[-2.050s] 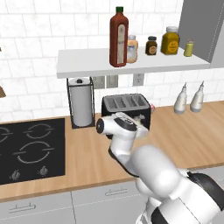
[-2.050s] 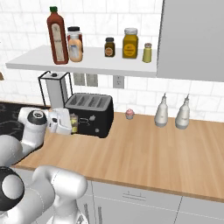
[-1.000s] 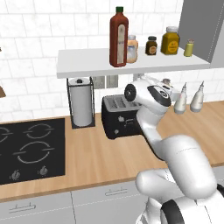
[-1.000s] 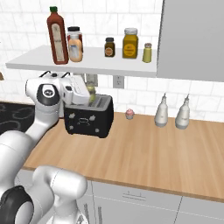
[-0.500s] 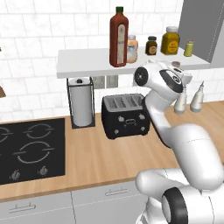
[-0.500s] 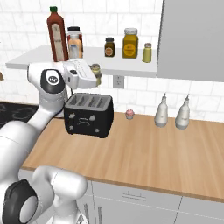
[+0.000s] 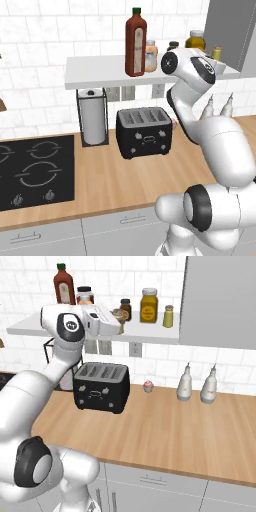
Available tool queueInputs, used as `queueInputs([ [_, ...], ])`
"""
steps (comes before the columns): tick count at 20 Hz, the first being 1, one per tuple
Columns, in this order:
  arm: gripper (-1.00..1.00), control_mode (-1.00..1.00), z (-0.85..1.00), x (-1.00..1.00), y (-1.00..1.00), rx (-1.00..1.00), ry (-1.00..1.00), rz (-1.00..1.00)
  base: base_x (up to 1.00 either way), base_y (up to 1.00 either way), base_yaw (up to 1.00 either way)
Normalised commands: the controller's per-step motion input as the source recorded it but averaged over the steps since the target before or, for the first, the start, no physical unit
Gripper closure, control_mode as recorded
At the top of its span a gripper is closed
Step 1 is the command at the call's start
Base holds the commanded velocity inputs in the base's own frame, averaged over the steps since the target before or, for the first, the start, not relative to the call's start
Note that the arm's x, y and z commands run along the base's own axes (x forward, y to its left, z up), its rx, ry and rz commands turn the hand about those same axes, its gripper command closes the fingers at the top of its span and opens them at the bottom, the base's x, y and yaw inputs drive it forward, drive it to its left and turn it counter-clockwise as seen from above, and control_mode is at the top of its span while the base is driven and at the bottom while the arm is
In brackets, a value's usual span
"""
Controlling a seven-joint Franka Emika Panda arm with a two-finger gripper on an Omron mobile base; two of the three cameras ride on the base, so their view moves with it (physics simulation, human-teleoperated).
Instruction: Put the shaker and condiment bottle from the counter next to their counterparts in the cabinet.
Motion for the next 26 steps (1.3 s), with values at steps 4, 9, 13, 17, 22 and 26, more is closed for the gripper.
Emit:
queueInputs([
  [4, 1.0, -1.0, -0.26, 0.41, -0.2, 0.0, 0.0, 0.29, 0.0, 0.0, 0.0],
  [9, 1.0, -1.0, 0.0, 0.51, -0.42, 0.0, 0.0, 0.19, 0.0, 0.0, 0.0],
  [13, 1.0, -1.0, -0.06, 0.41, -0.28, -0.01, 0.0, 0.07, 0.0, 0.0, 0.0],
  [17, 1.0, -1.0, -0.21, 0.32, 0.12, -0.1, 0.16, 0.0, 0.0, 0.0, 0.0],
  [22, 1.0, -1.0, 0.0, 0.6, -0.01, -0.04, 0.1, 0.0, 0.0, 0.0, 0.0],
  [26, 1.0, -1.0, 0.0, 0.45, -0.1, 0.0, 0.07, -0.01, 0.0, 0.0, 0.0],
])
